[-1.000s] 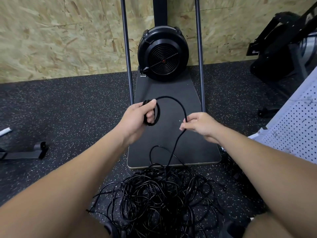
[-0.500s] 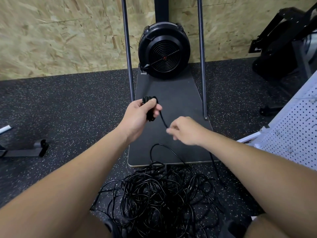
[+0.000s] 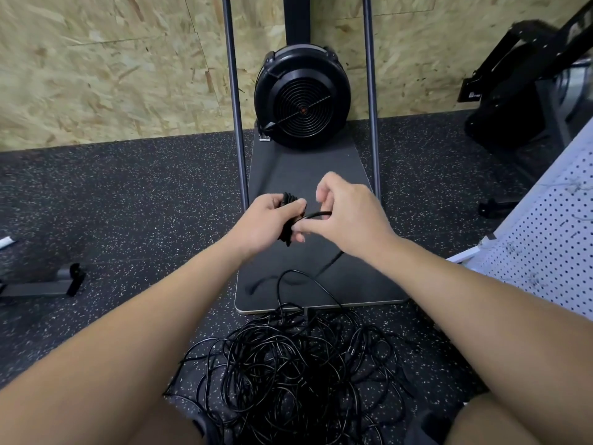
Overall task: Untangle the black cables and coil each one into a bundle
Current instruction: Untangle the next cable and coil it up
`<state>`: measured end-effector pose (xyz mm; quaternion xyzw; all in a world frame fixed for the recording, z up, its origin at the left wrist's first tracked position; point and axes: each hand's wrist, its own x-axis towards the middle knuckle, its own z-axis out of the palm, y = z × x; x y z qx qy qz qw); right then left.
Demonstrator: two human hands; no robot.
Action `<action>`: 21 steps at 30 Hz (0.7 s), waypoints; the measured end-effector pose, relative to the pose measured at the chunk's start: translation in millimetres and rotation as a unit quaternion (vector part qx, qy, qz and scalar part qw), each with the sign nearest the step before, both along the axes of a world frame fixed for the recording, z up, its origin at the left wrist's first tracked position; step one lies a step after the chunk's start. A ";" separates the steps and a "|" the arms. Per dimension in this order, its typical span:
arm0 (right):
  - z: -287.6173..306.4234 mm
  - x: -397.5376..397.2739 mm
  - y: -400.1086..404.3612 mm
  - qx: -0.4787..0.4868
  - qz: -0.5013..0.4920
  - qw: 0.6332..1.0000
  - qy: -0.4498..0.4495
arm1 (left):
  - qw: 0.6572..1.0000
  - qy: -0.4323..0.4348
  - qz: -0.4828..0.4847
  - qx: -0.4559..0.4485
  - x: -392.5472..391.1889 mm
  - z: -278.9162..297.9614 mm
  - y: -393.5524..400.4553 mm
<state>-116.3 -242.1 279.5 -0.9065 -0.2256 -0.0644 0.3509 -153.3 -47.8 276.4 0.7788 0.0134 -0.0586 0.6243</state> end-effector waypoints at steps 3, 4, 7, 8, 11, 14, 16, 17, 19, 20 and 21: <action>2.8 7.5 -5.2 0.079 0.060 0.985 0.141 | 0.998 0.027 -0.061 0.005 -3.4 1.0 1.1; 2.8 12.0 -9.0 0.113 0.097 0.972 0.184 | 0.996 0.041 -0.079 -0.010 -5.2 0.0 0.6; -1.3 25.9 -22.4 0.177 0.145 0.940 0.254 | 0.989 0.060 -0.097 -0.089 -8.8 -5.7 2.3; -5.2 30.6 -26.6 0.175 0.137 0.939 0.261 | 0.988 0.053 -0.092 -0.110 -8.7 -8.2 4.0; -24.2 40.3 -35.1 0.105 0.102 0.950 0.277 | 0.989 0.040 -0.053 -0.135 -7.3 -12.7 7.5; -43.5 42.0 -42.8 0.015 0.067 0.941 0.331 | 0.985 0.028 -0.009 -0.168 -6.1 -8.8 5.8; -56.1 43.0 -50.5 -0.031 0.036 0.935 0.352 | 0.983 0.016 0.014 -0.182 -3.6 -6.2 6.2; -63.5 45.2 -54.5 -0.051 0.024 0.933 0.355 | 0.982 0.011 0.024 -0.185 -2.1 -5.8 7.2; -74.5 48.8 -59.9 -0.048 0.018 0.927 0.371 | 0.981 0.009 0.051 -0.186 0.3 -6.4 10.0; -77.6 50.1 -62.2 -0.031 0.017 0.926 0.376 | 0.980 0.012 0.070 -0.188 1.1 -7.3 11.9; -78.2 50.6 -63.7 -0.007 0.013 0.925 0.379 | 0.977 0.015 0.093 -0.192 2.3 -8.8 14.3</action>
